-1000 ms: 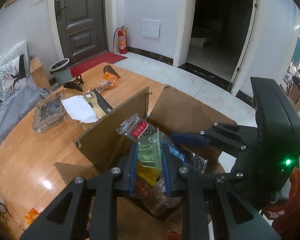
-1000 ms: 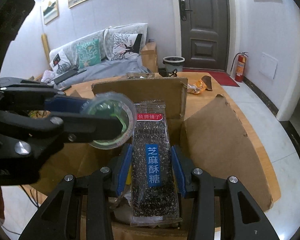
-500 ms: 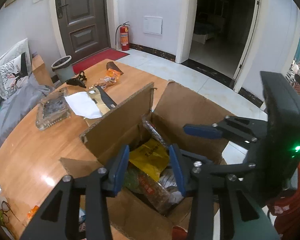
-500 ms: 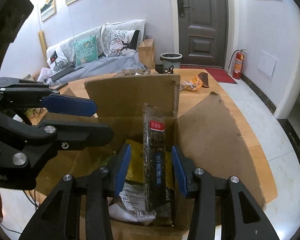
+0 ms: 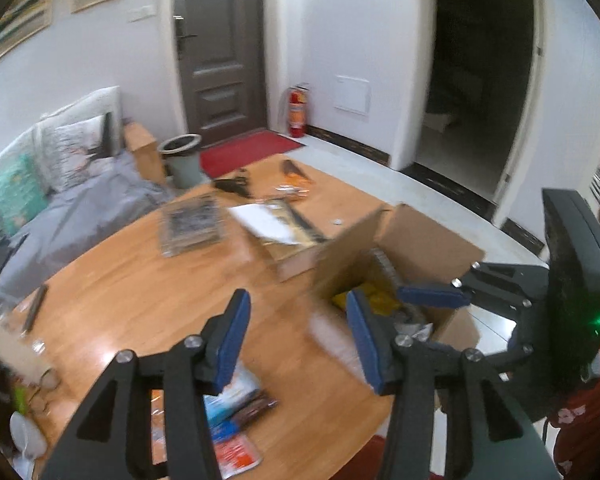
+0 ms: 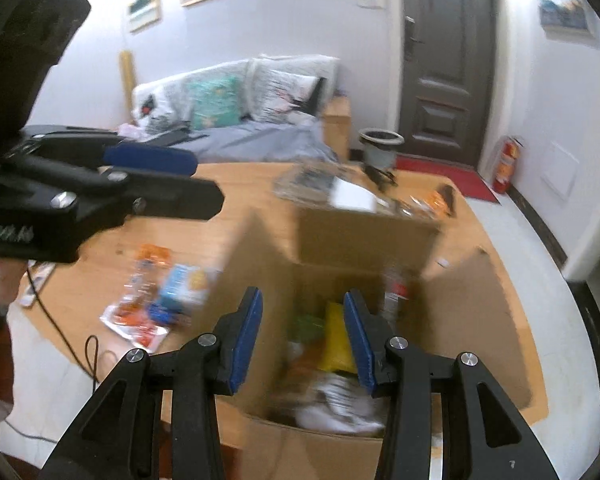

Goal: Organize snacks
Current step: 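Return both tools to the remaining snacks on the table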

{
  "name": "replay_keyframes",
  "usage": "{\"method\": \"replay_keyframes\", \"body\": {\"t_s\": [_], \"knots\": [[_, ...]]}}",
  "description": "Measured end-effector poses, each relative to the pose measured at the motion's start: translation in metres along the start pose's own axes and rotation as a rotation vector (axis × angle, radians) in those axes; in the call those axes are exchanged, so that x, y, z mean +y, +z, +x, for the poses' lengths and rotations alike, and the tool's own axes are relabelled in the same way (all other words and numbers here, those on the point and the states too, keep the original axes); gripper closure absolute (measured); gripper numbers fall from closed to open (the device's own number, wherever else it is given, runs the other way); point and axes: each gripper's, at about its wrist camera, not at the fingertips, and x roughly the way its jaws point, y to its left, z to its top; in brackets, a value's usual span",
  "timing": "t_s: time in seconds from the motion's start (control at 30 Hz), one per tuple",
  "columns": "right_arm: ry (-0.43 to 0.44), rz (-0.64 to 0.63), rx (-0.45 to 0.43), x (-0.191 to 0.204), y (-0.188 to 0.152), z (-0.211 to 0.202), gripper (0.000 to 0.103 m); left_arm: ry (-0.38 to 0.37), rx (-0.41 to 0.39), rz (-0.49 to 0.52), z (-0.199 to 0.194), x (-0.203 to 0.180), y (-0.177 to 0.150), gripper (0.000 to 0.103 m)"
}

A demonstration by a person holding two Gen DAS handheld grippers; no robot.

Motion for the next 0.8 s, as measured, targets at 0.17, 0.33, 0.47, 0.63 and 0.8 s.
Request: {"method": "replay_keyframes", "body": {"t_s": [0.17,0.33,0.47,0.63,0.8], "knots": [[0.113,-0.090,0.001,0.066,0.012,0.009,0.065,0.096,-0.008,-0.064,-0.030,0.053,-0.036,0.050],[0.201,-0.130,0.052,0.114,0.010,0.038,0.065,0.166,0.024,-0.147,-0.030,0.101,-0.086,0.046],[0.229,-0.113,0.111,0.138,0.000,0.077,0.056,0.194,0.061,-0.227,-0.014,0.132,-0.128,0.040],[0.235,-0.051,0.186,0.143,-0.019,0.130,0.047,0.170,0.140,-0.343,0.032,0.161,-0.176,0.039],[0.210,-0.062,0.179,0.134,-0.020,0.165,0.047,0.128,0.205,-0.417,0.075,0.173,-0.203,0.039]]}}
